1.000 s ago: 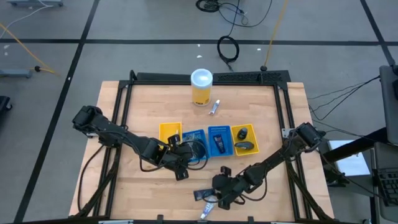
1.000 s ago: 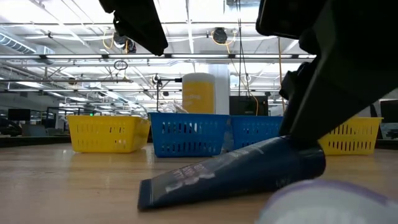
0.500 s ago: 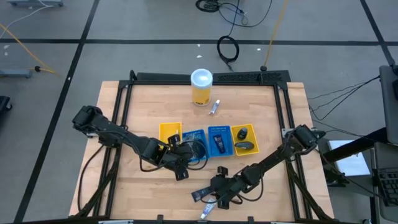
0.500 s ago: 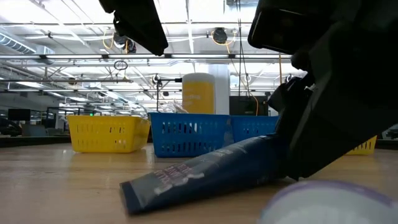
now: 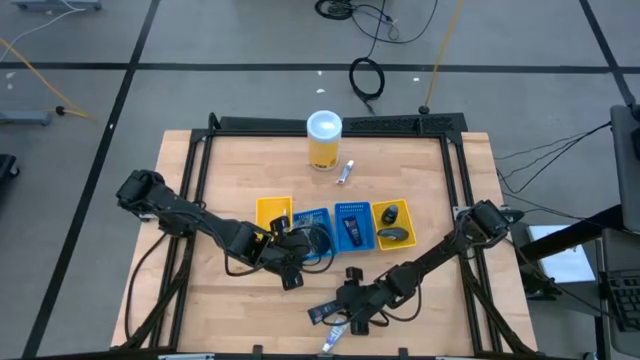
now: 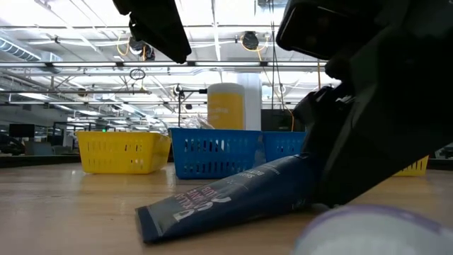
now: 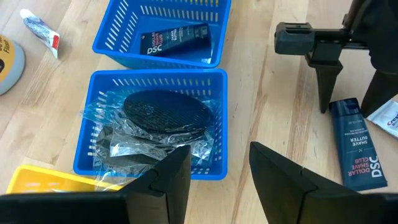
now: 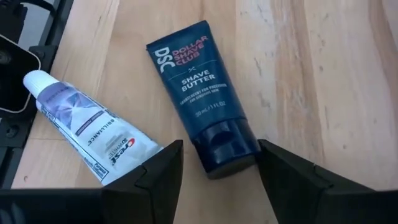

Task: Pick & Place Travel size toiletries
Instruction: Put the blue shave cream into the right blue bin

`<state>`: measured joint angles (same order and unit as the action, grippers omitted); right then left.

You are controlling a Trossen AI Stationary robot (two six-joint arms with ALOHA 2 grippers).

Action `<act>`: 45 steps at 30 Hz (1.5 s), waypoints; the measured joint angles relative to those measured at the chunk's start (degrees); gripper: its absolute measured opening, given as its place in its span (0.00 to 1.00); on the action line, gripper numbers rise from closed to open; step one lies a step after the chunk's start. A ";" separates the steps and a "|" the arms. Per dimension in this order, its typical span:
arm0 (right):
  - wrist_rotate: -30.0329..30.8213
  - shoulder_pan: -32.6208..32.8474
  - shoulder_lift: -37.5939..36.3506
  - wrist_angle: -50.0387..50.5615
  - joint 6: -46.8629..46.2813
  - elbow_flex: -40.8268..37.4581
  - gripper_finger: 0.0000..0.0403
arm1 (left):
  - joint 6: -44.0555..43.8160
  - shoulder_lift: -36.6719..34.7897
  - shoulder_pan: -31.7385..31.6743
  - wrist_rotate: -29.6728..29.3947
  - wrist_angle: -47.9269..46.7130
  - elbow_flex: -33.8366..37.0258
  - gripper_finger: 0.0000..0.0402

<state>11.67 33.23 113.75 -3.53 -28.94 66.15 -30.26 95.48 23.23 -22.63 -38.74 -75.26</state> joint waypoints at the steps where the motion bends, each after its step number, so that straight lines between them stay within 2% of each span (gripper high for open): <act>1: 0.00 -0.11 0.02 -0.02 0.09 0.00 0.49 | 0.00 0.00 0.02 0.00 0.00 0.00 0.40; 10: -1.41 -0.44 0.02 -0.52 3.14 -0.02 0.45 | 0.01 0.00 0.02 0.00 0.00 0.00 0.40; 17: -2.97 -0.56 0.02 -1.42 5.52 -0.04 0.29 | 0.01 0.00 0.02 0.00 0.00 0.00 0.40; 34: -2.45 -0.54 -1.29 -2.08 4.63 -0.09 0.29 | 0.00 0.02 0.00 -0.03 0.00 0.00 0.40; 39: 0.93 -0.48 -5.73 -0.20 6.44 -0.09 0.29 | 0.02 0.01 0.01 -0.04 0.00 0.00 0.40; 45: 7.99 0.60 -12.52 7.08 7.21 -0.09 0.29 | 0.53 0.00 0.01 -0.07 -0.02 0.00 0.40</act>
<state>19.67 33.83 101.23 3.55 -21.73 66.06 -29.73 95.48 23.24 -22.70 -38.76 -75.26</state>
